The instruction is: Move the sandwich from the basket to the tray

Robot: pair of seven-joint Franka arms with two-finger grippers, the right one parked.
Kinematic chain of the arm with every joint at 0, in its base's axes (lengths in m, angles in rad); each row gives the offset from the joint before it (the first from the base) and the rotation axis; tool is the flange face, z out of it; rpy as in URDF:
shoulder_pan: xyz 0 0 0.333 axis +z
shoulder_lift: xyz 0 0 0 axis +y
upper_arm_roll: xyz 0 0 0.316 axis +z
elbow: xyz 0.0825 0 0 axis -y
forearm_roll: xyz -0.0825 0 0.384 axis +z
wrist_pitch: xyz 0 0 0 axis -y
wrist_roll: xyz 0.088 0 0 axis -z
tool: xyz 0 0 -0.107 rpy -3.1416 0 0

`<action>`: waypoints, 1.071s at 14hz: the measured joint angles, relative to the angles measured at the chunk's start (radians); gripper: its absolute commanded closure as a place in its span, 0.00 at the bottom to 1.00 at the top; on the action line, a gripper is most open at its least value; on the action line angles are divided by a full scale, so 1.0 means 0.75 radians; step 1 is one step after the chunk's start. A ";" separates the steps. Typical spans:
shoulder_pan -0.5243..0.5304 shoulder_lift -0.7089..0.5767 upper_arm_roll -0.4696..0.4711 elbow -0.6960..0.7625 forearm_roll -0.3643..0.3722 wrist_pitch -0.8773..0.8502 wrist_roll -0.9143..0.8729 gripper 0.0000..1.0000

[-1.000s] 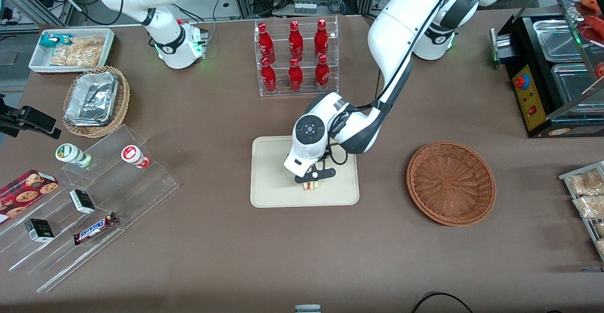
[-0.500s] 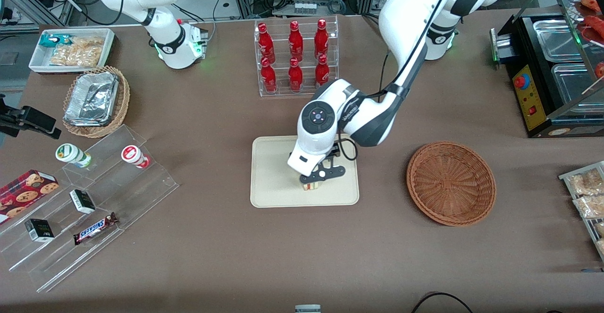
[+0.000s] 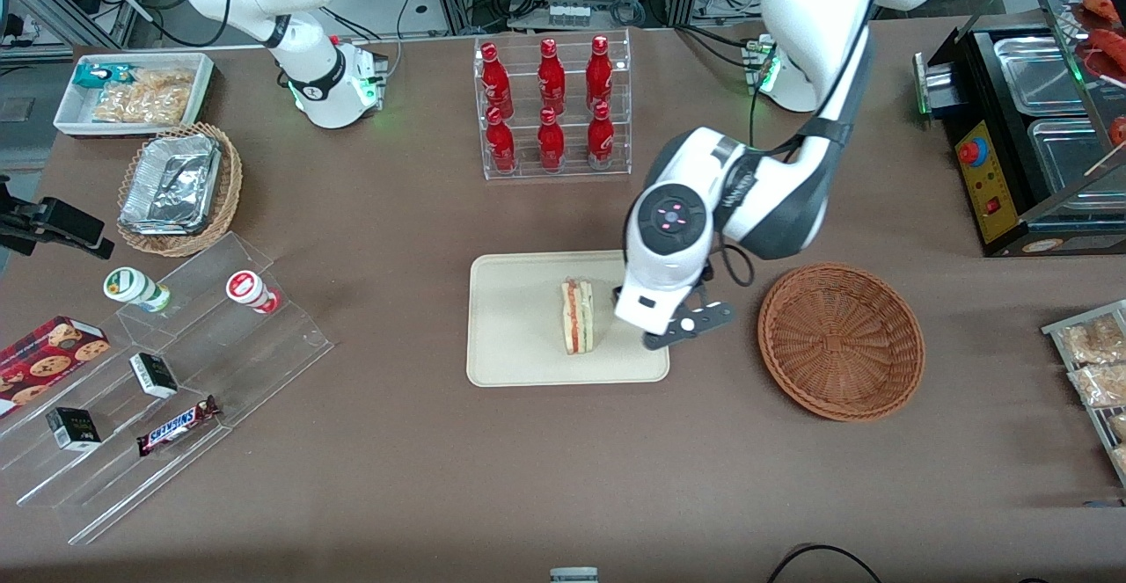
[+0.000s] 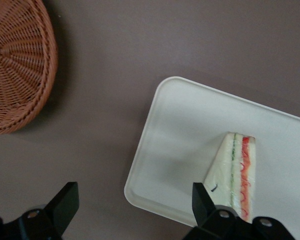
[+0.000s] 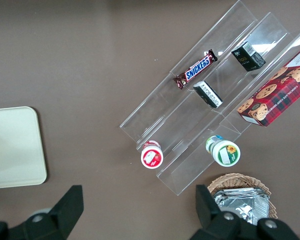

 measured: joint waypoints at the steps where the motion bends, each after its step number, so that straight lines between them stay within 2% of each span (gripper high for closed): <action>1: 0.035 -0.025 0.001 -0.023 0.000 -0.016 0.062 0.00; 5: 0.181 -0.167 0.005 -0.166 0.000 -0.053 0.304 0.00; 8: 0.304 -0.345 0.007 -0.297 -0.001 -0.139 0.530 0.00; 12: 0.567 -0.564 -0.072 -0.343 -0.001 -0.331 0.878 0.00; 15: 0.673 -0.681 -0.099 -0.353 0.002 -0.366 0.993 0.00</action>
